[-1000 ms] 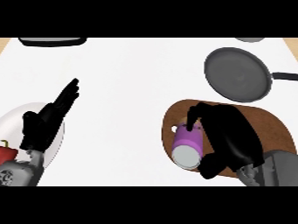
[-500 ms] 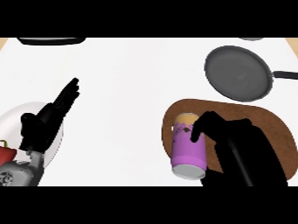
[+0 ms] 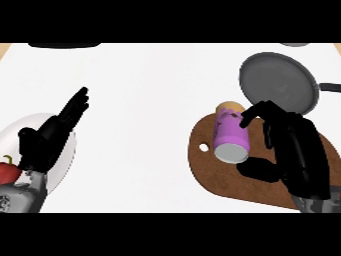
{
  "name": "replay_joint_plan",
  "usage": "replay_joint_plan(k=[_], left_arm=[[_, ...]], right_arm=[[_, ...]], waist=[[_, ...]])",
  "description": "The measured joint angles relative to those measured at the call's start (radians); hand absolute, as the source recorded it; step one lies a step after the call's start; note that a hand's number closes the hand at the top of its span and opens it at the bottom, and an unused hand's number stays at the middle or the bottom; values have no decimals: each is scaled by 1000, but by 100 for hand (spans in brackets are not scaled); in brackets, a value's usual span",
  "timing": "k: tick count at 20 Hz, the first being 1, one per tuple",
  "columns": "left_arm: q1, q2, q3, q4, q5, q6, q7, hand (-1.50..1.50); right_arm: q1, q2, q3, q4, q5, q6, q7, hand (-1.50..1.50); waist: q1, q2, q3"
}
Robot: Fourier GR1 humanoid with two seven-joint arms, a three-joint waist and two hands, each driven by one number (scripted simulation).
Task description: Pick the can from the cutting board and place it in the pan
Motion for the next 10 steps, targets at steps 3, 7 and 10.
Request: replay_joint_plan(k=[3, 7, 10], left_arm=[[-19, -13, 5, 22, -10, -5, -3, 0], [-21, -27, 6, 25, -22, -12, -5, 0], [-45, -41, 13, 47, -29, -15, -6, 0]], right_arm=[[4, 9, -75, 135, -71, -28, -140, 150], [-24, 48, -158, 330, -98, -55, -282, 150], [-61, 71, -226, 494, -140, -64, -412, 150]], waist=[[3, 1, 0], [8, 2, 0], [11, 3, 0]])
